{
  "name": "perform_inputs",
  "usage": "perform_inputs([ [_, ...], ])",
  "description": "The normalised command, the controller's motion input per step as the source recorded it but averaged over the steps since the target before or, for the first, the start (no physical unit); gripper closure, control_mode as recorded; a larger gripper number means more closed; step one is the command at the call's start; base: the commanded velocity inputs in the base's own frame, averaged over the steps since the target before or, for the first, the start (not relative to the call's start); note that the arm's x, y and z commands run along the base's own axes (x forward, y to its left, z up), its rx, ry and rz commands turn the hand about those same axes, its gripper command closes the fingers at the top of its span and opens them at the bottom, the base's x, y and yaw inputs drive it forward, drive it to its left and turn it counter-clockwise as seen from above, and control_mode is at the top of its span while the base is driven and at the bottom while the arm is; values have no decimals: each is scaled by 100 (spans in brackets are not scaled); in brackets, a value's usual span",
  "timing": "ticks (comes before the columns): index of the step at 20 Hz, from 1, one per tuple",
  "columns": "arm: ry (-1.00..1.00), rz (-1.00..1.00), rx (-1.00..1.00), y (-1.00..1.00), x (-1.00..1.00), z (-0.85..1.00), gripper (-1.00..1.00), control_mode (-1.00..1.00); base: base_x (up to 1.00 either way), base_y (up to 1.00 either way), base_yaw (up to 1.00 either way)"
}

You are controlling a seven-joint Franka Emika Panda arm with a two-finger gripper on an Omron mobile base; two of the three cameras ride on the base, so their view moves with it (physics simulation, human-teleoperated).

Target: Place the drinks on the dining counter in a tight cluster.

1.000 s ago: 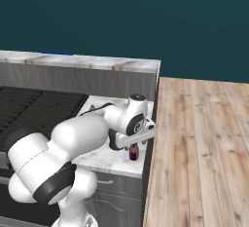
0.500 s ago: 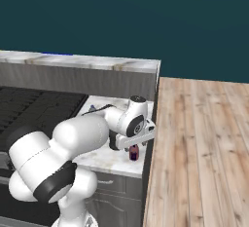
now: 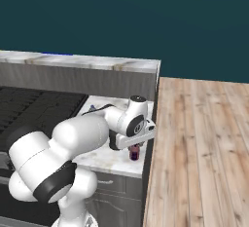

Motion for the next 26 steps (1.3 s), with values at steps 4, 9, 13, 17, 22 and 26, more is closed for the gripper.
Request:
perform_inputs([
  [4,0,0,0,0,0,0,100,-100,0,0,0],
  [9,0,0,0,0,-6,1,100,-100,0,0,0],
  [13,-14,0,0,0,-71,55,100,-100,0,0,0],
  [17,-9,0,0,0,-62,87,100,-100,0,0,0],
  [22,-1,-5,-1,15,-47,96,100,-100,0,0,0],
  [26,0,-18,0,27,-15,95,100,-100,0,0,0],
])
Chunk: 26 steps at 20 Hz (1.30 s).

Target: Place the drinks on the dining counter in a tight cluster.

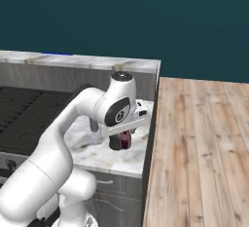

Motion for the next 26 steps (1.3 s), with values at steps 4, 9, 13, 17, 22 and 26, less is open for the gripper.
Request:
perform_inputs([
  [4,-1,-33,0,33,0,80,100,-100,0,0,0],
  [9,0,-28,0,26,-9,61,100,-100,0,0,0],
  [13,0,-8,0,25,-28,5,100,-100,0,0,0],
  [17,0,0,0,7,-39,0,100,-100,0,0,0],
  [22,-1,-1,0,1,-17,0,100,-100,0,0,0],
  [26,-1,0,0,0,-3,0,100,-100,0,0,0],
])
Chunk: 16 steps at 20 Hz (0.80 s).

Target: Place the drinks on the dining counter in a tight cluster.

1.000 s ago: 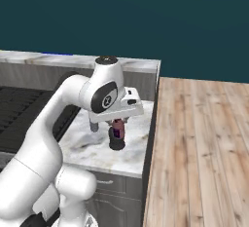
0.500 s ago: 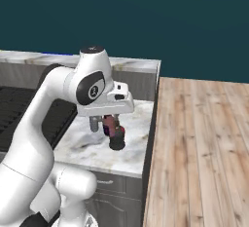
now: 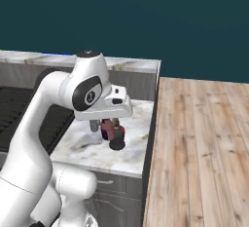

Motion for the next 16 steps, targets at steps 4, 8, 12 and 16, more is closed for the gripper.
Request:
perform_inputs([
  [4,0,0,0,0,0,0,100,100,-7,-2,-1],
  [8,0,0,0,0,0,0,100,100,-48,-44,-7],
  [12,0,0,0,0,0,0,100,100,-32,-56,0],
  [16,0,0,0,0,0,0,100,100,15,-61,10],
])
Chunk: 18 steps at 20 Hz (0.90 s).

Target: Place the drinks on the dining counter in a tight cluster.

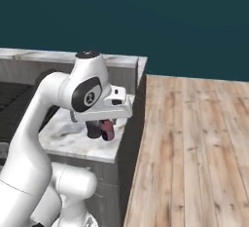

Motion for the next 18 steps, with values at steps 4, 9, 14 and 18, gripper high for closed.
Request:
perform_inputs([
  [4,0,0,0,0,0,0,100,100,49,-100,28],
  [9,0,0,0,0,0,0,100,100,31,-100,30],
  [14,0,0,0,0,0,0,100,100,19,-91,50],
  [18,0,0,0,0,0,0,100,100,19,-84,68],
])
